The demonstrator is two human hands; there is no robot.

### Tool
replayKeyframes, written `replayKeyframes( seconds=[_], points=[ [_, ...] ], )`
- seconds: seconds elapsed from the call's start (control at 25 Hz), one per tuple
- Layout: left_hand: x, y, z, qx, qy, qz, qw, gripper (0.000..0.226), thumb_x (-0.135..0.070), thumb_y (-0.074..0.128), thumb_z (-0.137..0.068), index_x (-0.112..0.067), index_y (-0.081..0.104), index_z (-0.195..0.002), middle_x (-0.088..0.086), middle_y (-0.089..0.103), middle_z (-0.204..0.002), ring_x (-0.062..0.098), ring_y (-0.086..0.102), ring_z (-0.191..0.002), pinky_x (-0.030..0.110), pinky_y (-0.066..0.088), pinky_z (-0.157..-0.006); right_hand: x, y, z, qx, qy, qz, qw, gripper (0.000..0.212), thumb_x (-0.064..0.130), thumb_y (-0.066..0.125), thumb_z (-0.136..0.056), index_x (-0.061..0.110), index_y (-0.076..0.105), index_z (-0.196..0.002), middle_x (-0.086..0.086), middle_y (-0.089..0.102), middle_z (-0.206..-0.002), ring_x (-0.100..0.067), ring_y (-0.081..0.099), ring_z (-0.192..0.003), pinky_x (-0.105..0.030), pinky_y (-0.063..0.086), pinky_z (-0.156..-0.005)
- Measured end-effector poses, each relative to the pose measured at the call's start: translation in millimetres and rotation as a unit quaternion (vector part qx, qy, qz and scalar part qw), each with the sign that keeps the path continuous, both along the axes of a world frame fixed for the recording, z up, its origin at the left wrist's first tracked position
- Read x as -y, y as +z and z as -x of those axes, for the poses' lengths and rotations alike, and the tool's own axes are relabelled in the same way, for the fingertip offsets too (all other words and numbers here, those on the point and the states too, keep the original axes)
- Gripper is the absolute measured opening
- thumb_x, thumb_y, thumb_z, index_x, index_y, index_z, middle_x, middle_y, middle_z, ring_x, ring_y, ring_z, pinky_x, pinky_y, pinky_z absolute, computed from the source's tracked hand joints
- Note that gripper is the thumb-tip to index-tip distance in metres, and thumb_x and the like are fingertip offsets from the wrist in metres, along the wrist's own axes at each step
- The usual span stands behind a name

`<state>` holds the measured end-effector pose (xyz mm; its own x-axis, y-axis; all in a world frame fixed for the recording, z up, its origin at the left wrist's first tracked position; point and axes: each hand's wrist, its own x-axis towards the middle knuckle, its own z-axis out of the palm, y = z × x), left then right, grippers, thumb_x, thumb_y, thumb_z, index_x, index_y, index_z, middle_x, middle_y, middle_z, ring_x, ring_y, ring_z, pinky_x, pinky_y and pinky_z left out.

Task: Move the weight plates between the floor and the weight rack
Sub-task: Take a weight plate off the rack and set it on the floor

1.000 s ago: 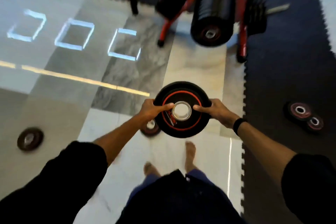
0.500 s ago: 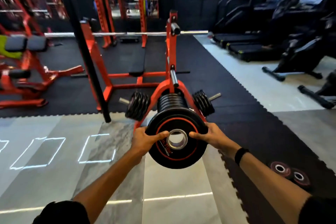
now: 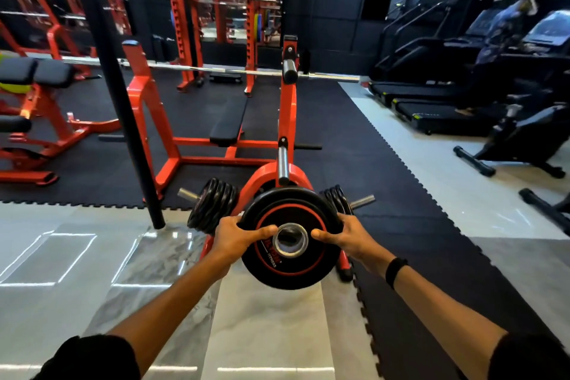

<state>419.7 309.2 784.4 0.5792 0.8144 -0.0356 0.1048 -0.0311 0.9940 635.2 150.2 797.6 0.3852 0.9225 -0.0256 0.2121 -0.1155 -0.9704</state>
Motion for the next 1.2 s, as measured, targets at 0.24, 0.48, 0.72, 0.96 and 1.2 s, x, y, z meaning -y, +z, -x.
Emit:
replayKeyframes(
  seconds=[0.24, 0.48, 0.72, 0.96, 1.2],
  points=[
    [-66.7, -3.4, -64.8, -0.016, 0.002, 0.021, 1.000, 0.051, -0.033, 0.094, -0.051, -0.013, 0.077, -0.095, 0.003, 0.079, -0.089, 0.018, 0.076, -0.086, 0.042, 0.060, -0.086, -69.6, -9.7, -68.4, -0.019, 0.010, 0.015, 1.000, 0.064, 0.032, 0.086, -0.072, 0.014, 0.061, -0.128, -0.001, 0.073, -0.118, -0.016, 0.069, -0.111, -0.037, 0.055, -0.097],
    [-161.4, -62.8, -130.6, -0.043, -0.022, 0.069, 0.996, 0.060, -0.036, 0.094, -0.047, -0.010, 0.077, -0.098, 0.004, 0.079, -0.090, 0.019, 0.076, -0.086, 0.042, 0.060, -0.086, -157.5, -56.2, -127.0, -0.031, -0.008, 0.056, 0.998, 0.050, 0.019, 0.082, -0.078, 0.017, 0.061, -0.124, 0.004, 0.074, -0.114, -0.010, 0.069, -0.109, -0.024, 0.057, -0.088],
    [-250.5, -94.7, -185.7, -0.080, -0.048, 0.123, 0.988, 0.072, -0.042, 0.096, -0.042, -0.009, 0.076, -0.102, 0.005, 0.078, -0.094, 0.016, 0.075, -0.088, 0.033, 0.060, -0.083, -242.2, -88.8, -177.9, -0.053, -0.038, 0.096, 0.993, 0.047, 0.012, 0.082, -0.077, 0.015, 0.063, -0.120, 0.006, 0.076, -0.108, -0.009, 0.071, -0.105, -0.020, 0.057, -0.082],
    [-302.4, -113.5, -233.2, -0.119, -0.080, 0.142, 0.979, 0.054, -0.018, 0.092, -0.060, -0.007, 0.073, -0.109, 0.001, 0.077, -0.096, 0.009, 0.073, -0.086, 0.022, 0.059, -0.076, -286.2, -118.1, -219.4, -0.060, -0.063, 0.131, 0.988, 0.055, 0.016, 0.085, -0.074, 0.011, 0.061, -0.124, 0.002, 0.075, -0.114, -0.014, 0.069, -0.110, -0.026, 0.057, -0.090],
    [-322.7, -129.6, -266.9, -0.137, -0.068, 0.150, 0.977, 0.047, -0.015, 0.090, -0.066, -0.011, 0.071, -0.109, -0.003, 0.076, -0.095, 0.002, 0.072, -0.081, 0.013, 0.055, -0.064, -317.1, -137.7, -257.9, -0.076, -0.048, 0.158, 0.983, 0.058, 0.029, 0.088, -0.069, 0.018, 0.062, -0.119, 0.001, 0.074, -0.115, -0.014, 0.069, -0.110, -0.041, 0.054, -0.099]
  ],
)
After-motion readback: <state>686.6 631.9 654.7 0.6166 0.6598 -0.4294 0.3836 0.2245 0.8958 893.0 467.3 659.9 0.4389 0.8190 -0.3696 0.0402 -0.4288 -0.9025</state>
